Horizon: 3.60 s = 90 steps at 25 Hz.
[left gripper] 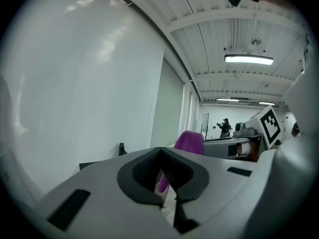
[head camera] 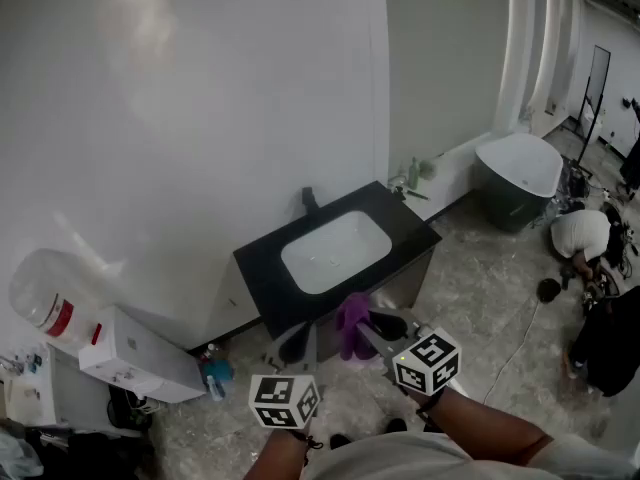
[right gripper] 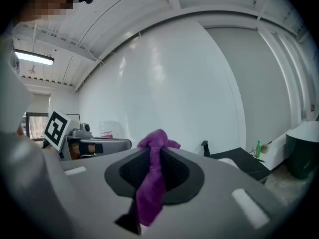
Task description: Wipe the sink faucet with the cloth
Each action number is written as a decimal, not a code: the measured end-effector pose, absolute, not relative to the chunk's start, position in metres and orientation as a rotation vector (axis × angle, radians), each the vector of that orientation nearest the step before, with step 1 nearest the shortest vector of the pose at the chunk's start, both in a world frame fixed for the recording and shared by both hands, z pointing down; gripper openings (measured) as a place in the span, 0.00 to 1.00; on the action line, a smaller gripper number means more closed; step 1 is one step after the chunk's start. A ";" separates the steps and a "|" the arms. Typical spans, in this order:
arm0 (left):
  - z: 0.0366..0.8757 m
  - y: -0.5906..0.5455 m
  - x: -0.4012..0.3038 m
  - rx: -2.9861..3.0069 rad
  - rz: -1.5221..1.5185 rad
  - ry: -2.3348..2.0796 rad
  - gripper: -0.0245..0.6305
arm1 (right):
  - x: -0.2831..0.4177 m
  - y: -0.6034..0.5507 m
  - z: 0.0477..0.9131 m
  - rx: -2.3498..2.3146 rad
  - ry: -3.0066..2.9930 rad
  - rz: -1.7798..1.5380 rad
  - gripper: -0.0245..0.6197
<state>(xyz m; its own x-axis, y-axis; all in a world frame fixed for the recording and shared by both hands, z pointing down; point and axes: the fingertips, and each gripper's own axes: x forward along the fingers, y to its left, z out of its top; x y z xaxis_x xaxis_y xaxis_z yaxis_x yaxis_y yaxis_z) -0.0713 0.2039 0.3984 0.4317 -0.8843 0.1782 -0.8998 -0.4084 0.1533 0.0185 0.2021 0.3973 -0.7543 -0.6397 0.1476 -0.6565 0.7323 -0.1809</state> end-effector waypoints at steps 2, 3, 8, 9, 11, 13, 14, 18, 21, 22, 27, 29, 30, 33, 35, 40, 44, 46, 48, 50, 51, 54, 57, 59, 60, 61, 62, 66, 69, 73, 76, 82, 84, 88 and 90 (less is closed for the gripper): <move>0.399 0.204 -0.069 2.458 0.097 -1.557 0.05 | 0.020 0.203 0.399 1.066 -2.854 0.343 0.13; 0.400 0.204 -0.068 2.457 0.095 -1.555 0.05 | 0.021 0.203 0.399 1.063 -2.854 0.344 0.13; 0.402 0.205 -0.068 2.446 0.091 -1.548 0.05 | 0.021 0.205 0.401 1.060 -2.850 0.357 0.13; 0.402 0.205 -0.068 2.445 0.091 -1.548 0.05 | 0.021 0.205 0.401 1.061 -2.850 0.356 0.13; 0.403 0.205 -0.067 2.443 0.090 -1.549 0.05 | 0.022 0.205 0.401 1.060 -2.850 0.352 0.13; 0.403 0.206 -0.066 2.441 0.091 -1.549 0.05 | 0.023 0.205 0.401 1.058 -2.850 0.349 0.13; 0.403 0.206 -0.065 2.440 0.092 -1.549 0.05 | 0.024 0.205 0.401 1.059 -2.850 0.349 0.13; 0.406 0.203 -0.059 2.437 0.098 -1.546 0.05 | 0.029 0.203 0.402 1.058 -2.852 0.348 0.13; 0.410 0.198 -0.051 2.428 0.102 -1.545 0.05 | 0.036 0.199 0.405 1.046 -2.858 0.361 0.13; 0.410 0.195 -0.048 2.428 0.105 -1.544 0.05 | 0.039 0.197 0.406 1.042 -2.864 0.369 0.13; 0.412 0.178 -0.027 2.410 0.104 -1.545 0.05 | 0.059 0.185 0.406 1.014 -2.877 0.374 0.13; 0.413 0.169 -0.020 2.404 0.097 -1.561 0.05 | 0.067 0.176 0.409 0.994 -2.874 0.360 0.14; 0.413 0.163 -0.016 2.402 0.094 -1.569 0.05 | 0.070 0.171 0.411 0.984 -2.873 0.355 0.14; 0.414 0.146 -0.007 2.389 0.093 -1.584 0.05 | 0.080 0.152 0.413 0.964 -2.874 0.361 0.14; 0.417 0.131 -0.004 2.384 0.101 -1.580 0.05 | 0.083 0.139 0.415 0.964 -2.873 0.366 0.13; 0.435 0.069 -0.011 2.378 0.109 -1.556 0.05 | 0.071 0.077 0.430 0.969 -2.855 0.386 0.14; 0.453 -0.004 -0.023 2.391 0.108 -1.517 0.05 | 0.056 0.010 0.449 0.991 -2.828 0.409 0.14; 0.463 -0.045 -0.035 2.384 0.113 -1.500 0.05 | 0.043 -0.028 0.454 0.999 -2.816 0.429 0.14; 0.470 -0.086 -0.050 2.369 0.111 -1.477 0.05 | 0.028 -0.067 0.458 1.012 -2.791 0.448 0.14; 0.474 -0.123 -0.065 2.360 0.113 -1.443 0.05 | 0.013 -0.104 0.463 1.022 -2.757 0.471 0.14; 0.477 -0.138 -0.071 2.360 0.121 -1.423 0.05 | 0.006 -0.120 0.466 1.025 -2.741 0.485 0.13; 0.494 -0.181 -0.085 2.360 0.158 -1.371 0.05 | -0.016 -0.159 0.479 1.034 -2.712 0.528 0.13; 0.514 -0.220 -0.095 2.317 0.166 -1.350 0.05 | -0.030 -0.198 0.504 1.010 -2.675 0.576 0.14; 0.530 -0.238 -0.097 2.288 0.190 -1.342 0.05 | -0.034 -0.225 0.525 0.983 -2.651 0.613 0.14; 0.536 -0.247 -0.097 2.278 0.201 -1.338 0.05 | -0.036 -0.242 0.534 0.973 -2.647 0.625 0.14; 0.541 -0.256 -0.098 2.269 0.204 -1.337 0.05 | -0.039 -0.261 0.541 0.963 -2.649 0.630 0.14; 0.544 -0.263 -0.098 2.260 0.202 -1.339 0.05 | -0.044 -0.282 0.546 0.953 -2.655 0.630 0.14; 0.554 -0.272 -0.098 2.194 0.209 -1.370 0.05 | -0.069 -0.372 0.557 0.924 -2.681 0.558 0.14; 0.567 -0.285 -0.101 2.137 0.231 -1.408 0.05 | -0.098 -0.449 0.576 0.895 -2.667 0.443 0.14; 0.579 -0.298 -0.103 2.092 0.225 -1.438 0.05 | -0.110 -0.491 0.639 0.859 -2.568 0.519 0.14; 0.584 -0.307 -0.104 2.080 0.217 -1.446 0.05 | -0.102 -0.468 0.647 0.820 -2.565 0.522 0.13; 0.577 -0.315 -0.109 2.081 0.200 -1.450 0.05 | -0.080 -0.394 0.656 0.704 -2.517 0.552 0.13; 0.573 -0.316 -0.112 2.083 0.201 -1.453 0.05 | -0.084 -0.415 0.630 0.747 -2.565 0.495 0.13; 0.567 -0.314 -0.117 2.079 0.202 -1.477 0.05 | -0.109 -0.493 0.612 0.814 -2.561 0.339 0.14; 0.568 -0.310 -0.119 2.074 0.206 -1.486 0.05 | -0.118 -0.504 0.631 0.779 -2.512 0.311 0.14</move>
<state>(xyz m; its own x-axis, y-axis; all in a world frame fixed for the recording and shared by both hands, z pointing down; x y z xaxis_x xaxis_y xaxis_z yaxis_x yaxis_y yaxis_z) -0.1186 -0.3105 0.5679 0.3695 -0.8193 0.4385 -0.9075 -0.2168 0.3598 -0.1184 -0.5041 0.6313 -0.7179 -0.4689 0.5145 -0.5803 0.8114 -0.0703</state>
